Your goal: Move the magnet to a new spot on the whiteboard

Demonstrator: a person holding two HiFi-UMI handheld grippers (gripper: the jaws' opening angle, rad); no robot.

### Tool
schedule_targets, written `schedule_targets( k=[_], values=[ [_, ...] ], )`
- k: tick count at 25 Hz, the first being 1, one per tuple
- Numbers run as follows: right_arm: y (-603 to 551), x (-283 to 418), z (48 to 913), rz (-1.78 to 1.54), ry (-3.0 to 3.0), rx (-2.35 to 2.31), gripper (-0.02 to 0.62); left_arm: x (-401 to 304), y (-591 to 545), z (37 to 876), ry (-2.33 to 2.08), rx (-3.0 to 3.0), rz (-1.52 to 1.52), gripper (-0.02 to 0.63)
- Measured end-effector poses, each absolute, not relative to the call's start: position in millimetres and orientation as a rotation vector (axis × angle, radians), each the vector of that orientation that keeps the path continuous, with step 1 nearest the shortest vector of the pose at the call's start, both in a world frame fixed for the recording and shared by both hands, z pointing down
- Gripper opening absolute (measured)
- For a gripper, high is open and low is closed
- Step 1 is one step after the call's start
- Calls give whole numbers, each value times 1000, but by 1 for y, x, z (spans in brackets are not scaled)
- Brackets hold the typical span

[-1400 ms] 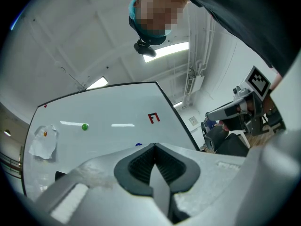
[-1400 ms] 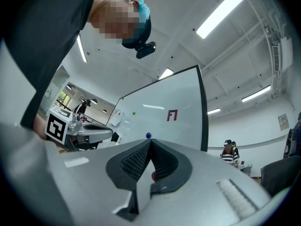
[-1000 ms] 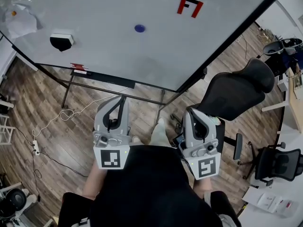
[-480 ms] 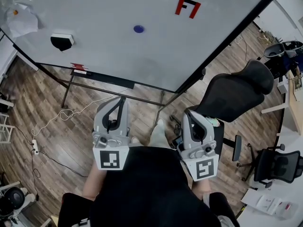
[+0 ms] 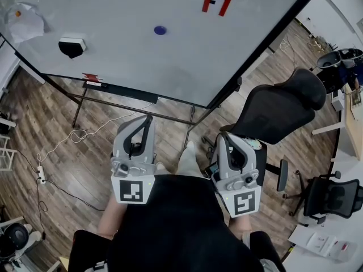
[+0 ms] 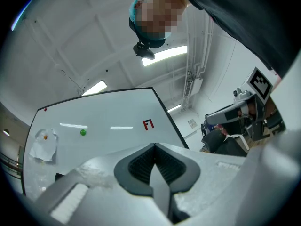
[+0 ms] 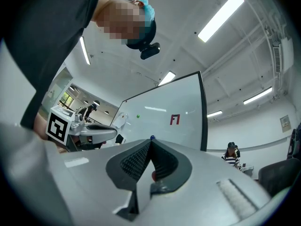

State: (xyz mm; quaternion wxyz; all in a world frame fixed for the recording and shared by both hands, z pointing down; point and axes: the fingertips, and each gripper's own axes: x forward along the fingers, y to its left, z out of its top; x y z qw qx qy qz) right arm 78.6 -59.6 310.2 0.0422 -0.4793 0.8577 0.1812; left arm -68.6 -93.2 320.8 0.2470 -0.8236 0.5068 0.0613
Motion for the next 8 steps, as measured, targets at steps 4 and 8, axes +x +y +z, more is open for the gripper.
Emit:
schedule_targets(
  k=[4,8],
  values=[
    [-53,81,311,561,2628,-1481,-3,-66,-88,319,1374,-2247,170,2],
    [-48,87,309,556,2616,-1506,-3,-63,-85,316,1369,-2255,186,2]
  ],
)
